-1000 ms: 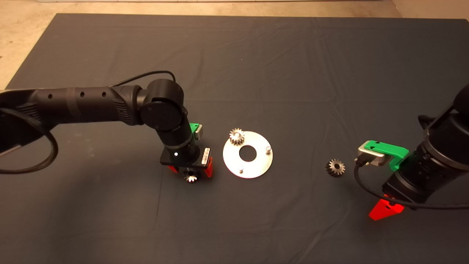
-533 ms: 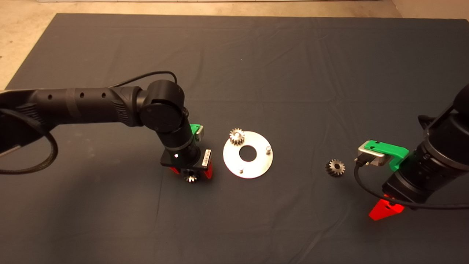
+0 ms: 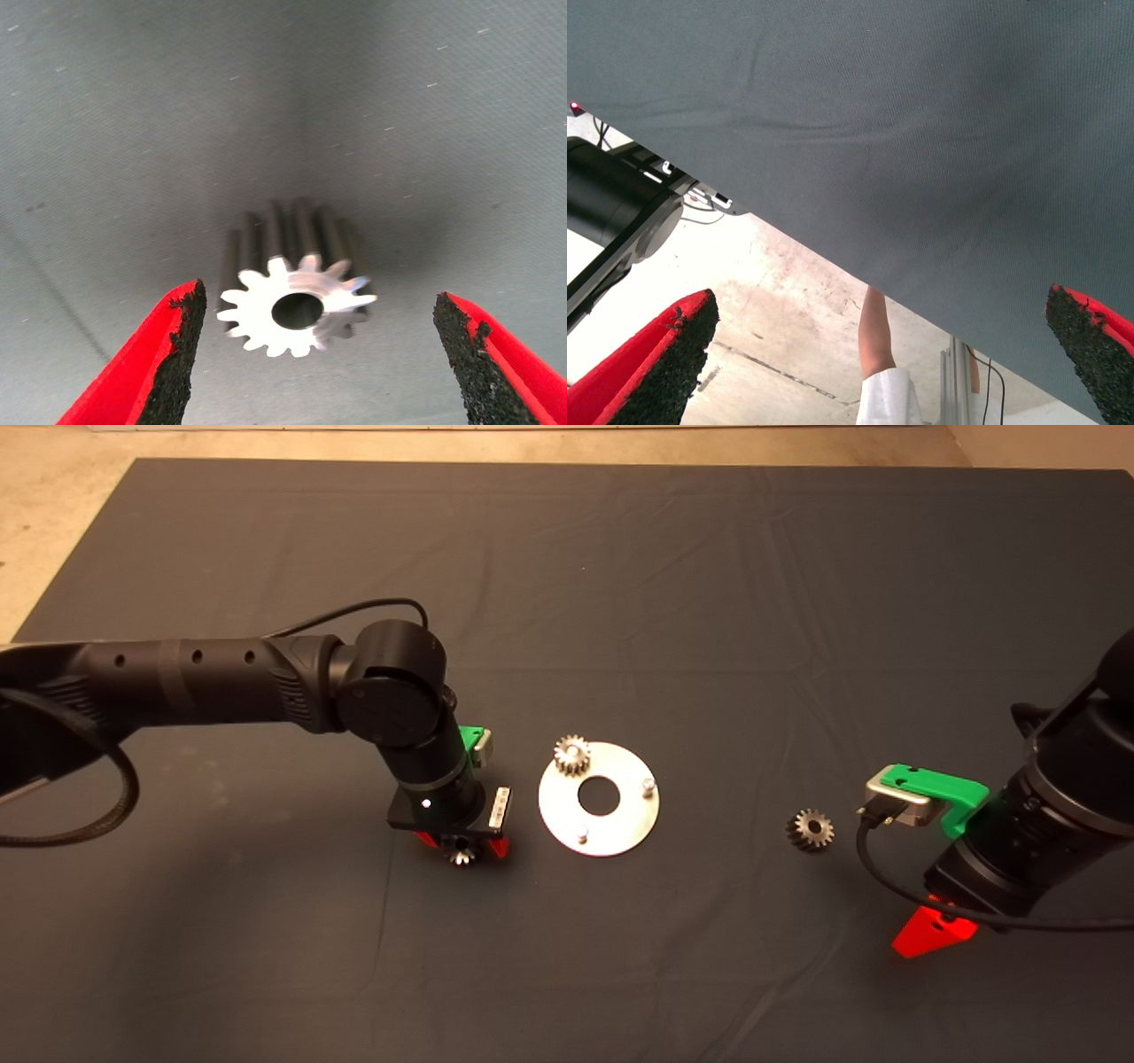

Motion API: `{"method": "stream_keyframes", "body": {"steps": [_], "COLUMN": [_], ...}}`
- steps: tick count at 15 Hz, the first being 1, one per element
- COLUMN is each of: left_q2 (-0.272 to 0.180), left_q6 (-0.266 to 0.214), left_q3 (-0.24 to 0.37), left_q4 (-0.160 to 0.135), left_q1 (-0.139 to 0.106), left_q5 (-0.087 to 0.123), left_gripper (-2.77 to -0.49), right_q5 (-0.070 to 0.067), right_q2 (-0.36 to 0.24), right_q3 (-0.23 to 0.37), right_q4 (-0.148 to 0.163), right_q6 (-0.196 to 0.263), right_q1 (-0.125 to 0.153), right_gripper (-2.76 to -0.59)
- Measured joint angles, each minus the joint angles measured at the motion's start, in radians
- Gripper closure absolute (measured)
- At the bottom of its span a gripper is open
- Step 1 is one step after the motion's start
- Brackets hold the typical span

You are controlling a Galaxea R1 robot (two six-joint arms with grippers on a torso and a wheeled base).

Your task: Install three planetary gears onto the carrier pins

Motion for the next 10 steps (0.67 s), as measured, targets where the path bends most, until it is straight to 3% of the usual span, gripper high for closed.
{"method": "stream_keyframes", "body": {"steps": [3,4,10], "left_q2": [0.000,0.000,0.001], "left_q6": [0.000,0.000,-0.001], "left_q3": [0.000,0.000,0.000], "left_q4": [0.002,0.006,0.013], "left_q1": [0.009,0.008,0.020], "left_q5": [0.005,0.005,0.017], "left_gripper": [-1.78,-1.67,-1.51], "right_q5": [0.000,0.000,0.000], "right_q2": [0.000,0.000,0.000], "right_q3": [0.000,0.001,0.001], "right_q4": [0.000,0.000,0.000], "right_q6": [0.000,0.000,0.000], "right_q1": [0.000,0.000,0.000], "right_gripper": [-2.75,-2.75,-2.75]}}
